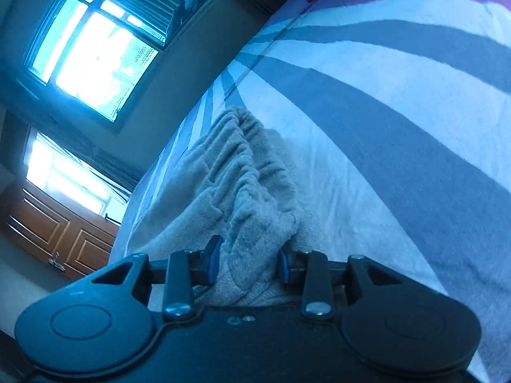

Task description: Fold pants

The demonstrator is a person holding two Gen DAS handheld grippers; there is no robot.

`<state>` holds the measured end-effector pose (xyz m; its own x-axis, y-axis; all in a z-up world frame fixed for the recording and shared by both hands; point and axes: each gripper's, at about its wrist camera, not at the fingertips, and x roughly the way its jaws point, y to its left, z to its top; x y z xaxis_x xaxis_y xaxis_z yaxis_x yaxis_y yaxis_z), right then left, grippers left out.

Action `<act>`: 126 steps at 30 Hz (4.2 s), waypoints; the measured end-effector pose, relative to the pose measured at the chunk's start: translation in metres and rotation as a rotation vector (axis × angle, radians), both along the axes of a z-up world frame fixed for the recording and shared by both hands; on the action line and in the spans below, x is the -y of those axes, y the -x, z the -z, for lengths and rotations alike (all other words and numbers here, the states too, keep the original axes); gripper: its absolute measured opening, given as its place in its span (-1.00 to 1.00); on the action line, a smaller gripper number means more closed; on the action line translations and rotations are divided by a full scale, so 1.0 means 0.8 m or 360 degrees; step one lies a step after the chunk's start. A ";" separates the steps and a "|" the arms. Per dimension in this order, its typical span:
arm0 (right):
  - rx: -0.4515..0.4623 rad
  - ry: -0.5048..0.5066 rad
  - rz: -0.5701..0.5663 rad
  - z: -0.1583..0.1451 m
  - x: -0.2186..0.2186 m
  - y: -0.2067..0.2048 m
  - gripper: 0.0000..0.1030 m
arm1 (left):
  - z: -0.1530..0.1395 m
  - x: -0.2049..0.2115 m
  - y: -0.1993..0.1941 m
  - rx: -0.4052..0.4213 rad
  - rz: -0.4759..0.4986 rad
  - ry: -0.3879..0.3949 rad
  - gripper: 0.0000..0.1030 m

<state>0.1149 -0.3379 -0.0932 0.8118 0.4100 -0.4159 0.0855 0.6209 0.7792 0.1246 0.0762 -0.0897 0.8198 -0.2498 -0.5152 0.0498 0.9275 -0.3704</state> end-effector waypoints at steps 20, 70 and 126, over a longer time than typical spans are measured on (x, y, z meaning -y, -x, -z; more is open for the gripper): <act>0.0203 0.1165 -0.0444 -0.064 -0.066 -0.046 -0.24 | -0.036 0.073 -0.088 -0.0106 0.0393 0.0043 0.00; 0.0046 0.0861 -0.0321 -0.080 -0.028 -0.080 0.45 | -0.083 0.131 -0.132 -0.0157 0.0503 -0.0626 0.01; 0.0158 0.0090 -0.0842 -0.052 -0.003 -0.300 0.69 | 0.000 -0.083 -0.256 -0.0236 0.0371 0.0337 -0.09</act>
